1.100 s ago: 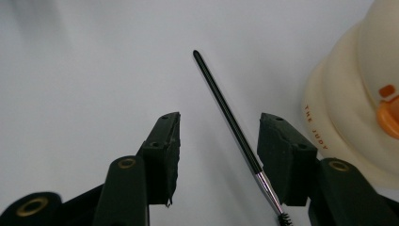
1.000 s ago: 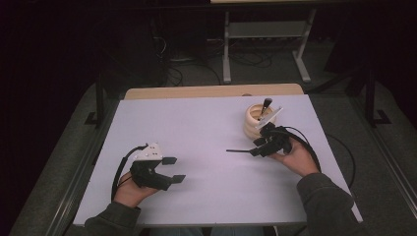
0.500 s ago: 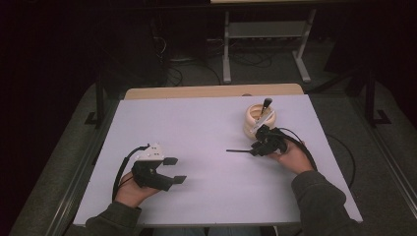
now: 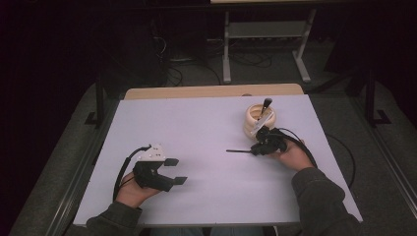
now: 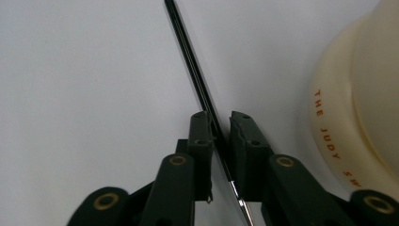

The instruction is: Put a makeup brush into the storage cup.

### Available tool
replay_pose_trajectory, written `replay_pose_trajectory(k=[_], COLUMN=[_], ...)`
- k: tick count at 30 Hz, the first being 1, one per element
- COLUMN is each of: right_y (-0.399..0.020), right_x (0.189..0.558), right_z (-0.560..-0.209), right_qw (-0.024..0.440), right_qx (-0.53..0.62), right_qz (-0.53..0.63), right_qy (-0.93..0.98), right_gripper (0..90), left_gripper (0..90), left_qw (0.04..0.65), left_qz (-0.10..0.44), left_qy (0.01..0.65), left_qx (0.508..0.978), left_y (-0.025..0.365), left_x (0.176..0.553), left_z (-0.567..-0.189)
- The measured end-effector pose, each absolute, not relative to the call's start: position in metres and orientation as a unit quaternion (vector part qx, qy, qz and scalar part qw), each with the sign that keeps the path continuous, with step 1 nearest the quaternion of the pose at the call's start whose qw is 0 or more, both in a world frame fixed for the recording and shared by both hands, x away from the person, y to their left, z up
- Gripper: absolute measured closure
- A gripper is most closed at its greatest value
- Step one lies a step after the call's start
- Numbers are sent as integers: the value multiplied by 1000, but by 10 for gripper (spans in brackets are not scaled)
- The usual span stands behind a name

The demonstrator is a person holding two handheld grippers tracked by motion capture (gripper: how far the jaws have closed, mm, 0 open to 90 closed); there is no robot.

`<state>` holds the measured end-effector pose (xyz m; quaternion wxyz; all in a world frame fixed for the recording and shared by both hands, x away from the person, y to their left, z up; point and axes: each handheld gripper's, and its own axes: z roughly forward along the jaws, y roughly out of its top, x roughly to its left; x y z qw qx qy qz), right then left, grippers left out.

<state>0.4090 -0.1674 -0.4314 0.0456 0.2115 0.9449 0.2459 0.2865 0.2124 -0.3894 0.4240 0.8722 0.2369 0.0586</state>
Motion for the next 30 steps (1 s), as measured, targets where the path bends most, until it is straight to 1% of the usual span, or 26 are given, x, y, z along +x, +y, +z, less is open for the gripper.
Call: replay_pose_trajectory(k=[9,15,30], right_y=[-167,-171,-173], right_x=[409,411,399], right_z=[-431,-431,-413], right_qw=[44,16,20], right_qx=[195,210,212], right_qz=[245,252,271], right_qy=[949,945,939], right_gripper=[851,852,852], left_gripper=[299,299,304], left_qw=[422,423,425], left_qz=[57,58,58], left_qy=[237,237,236], left_qx=[874,873,872], left_y=[211,213,215], left_x=[287,287,287], left_z=[-391,-390,-388])
